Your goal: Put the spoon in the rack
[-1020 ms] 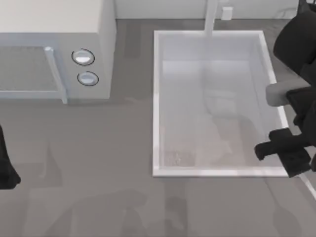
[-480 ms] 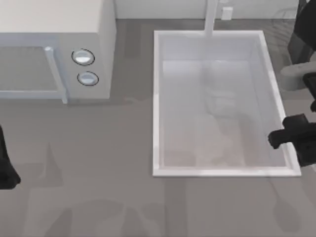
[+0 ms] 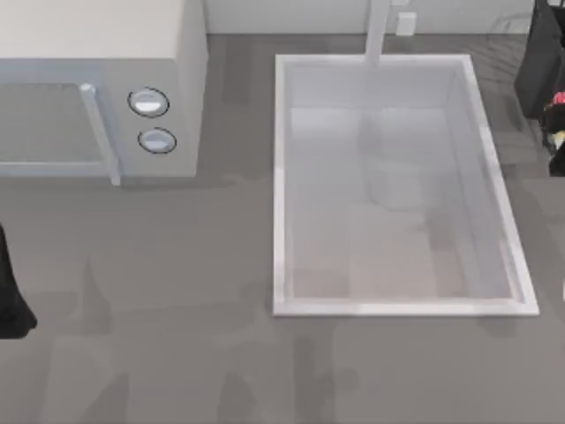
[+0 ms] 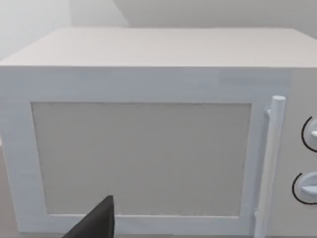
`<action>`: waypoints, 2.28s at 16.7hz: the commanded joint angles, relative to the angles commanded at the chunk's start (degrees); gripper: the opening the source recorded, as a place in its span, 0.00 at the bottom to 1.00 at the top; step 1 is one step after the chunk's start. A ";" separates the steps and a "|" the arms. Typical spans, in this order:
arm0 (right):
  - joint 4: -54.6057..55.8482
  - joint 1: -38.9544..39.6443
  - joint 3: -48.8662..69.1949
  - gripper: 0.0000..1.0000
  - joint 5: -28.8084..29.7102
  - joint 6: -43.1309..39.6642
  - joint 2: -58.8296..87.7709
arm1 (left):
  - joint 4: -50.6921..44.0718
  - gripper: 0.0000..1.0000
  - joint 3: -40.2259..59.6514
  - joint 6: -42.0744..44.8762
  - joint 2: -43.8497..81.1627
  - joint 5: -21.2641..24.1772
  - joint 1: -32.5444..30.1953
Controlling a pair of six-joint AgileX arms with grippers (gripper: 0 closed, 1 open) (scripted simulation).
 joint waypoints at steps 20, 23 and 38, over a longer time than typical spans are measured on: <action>58.00 -49.97 -10.94 0.00 -25.90 -13.23 -19.30 | 0.00 1.00 0.00 0.00 0.00 0.00 0.00; 61.76 -48.73 -11.16 0.00 -24.62 -13.18 -15.51 | 0.00 1.00 0.00 0.00 0.00 0.00 0.00; 113.16 -31.76 -20.63 0.00 -6.89 -13.40 26.26 | 0.00 1.00 0.00 0.00 0.00 0.00 0.00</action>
